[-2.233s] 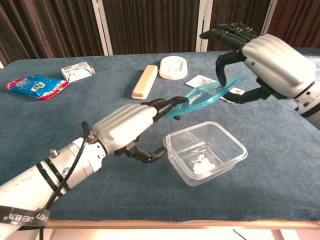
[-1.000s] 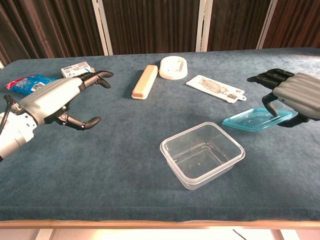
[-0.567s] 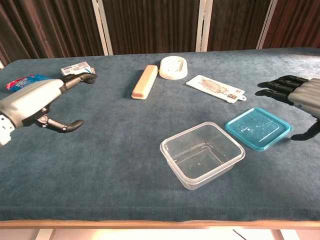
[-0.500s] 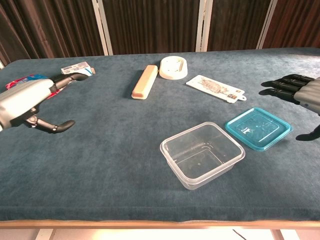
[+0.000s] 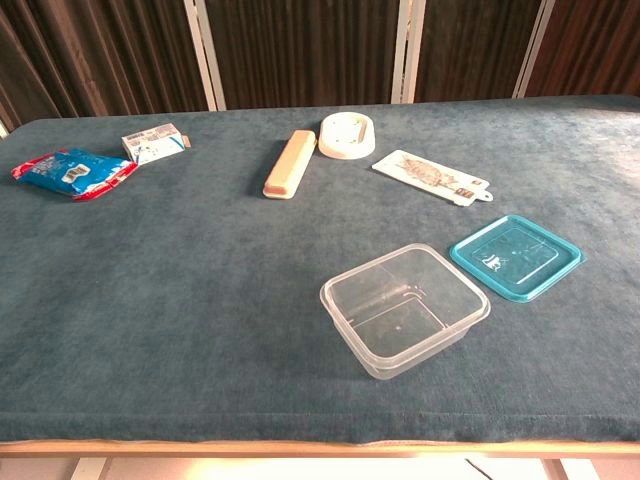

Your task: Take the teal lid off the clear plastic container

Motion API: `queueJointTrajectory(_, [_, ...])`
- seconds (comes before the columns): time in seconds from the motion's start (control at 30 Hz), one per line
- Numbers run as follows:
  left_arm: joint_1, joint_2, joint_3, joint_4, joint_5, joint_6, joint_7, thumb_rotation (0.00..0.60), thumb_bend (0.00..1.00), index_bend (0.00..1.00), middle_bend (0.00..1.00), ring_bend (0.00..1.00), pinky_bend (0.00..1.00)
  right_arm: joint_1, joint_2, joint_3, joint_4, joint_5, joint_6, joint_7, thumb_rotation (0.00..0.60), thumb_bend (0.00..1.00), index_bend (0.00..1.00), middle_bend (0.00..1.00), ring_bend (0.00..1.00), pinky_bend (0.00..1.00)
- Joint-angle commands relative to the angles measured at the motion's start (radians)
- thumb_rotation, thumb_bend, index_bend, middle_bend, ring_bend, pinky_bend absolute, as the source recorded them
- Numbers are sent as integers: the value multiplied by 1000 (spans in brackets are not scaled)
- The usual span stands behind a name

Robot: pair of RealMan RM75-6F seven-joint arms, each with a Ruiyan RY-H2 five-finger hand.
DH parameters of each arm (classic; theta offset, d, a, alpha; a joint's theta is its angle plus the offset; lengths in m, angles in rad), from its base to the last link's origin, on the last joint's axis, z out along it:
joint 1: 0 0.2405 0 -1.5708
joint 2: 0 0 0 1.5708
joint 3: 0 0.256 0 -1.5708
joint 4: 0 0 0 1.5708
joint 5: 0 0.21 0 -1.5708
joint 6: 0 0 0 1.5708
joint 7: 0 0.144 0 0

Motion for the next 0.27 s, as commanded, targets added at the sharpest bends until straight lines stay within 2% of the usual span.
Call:
queueJointTrajectory(0.03, [100, -14, 24, 75, 34, 137, -32, 600, 326, 0, 0, 0, 20, -233, 13, 64, 20, 173, 266, 9, 600, 83, 0, 0, 0, 0])
queueJointTrajectory(0.27, [126, 3, 17, 85, 73, 157, -34, 600, 329, 0, 0, 0, 0, -249, 23, 93, 51, 164, 237, 62, 600, 83, 0, 0, 0, 0])
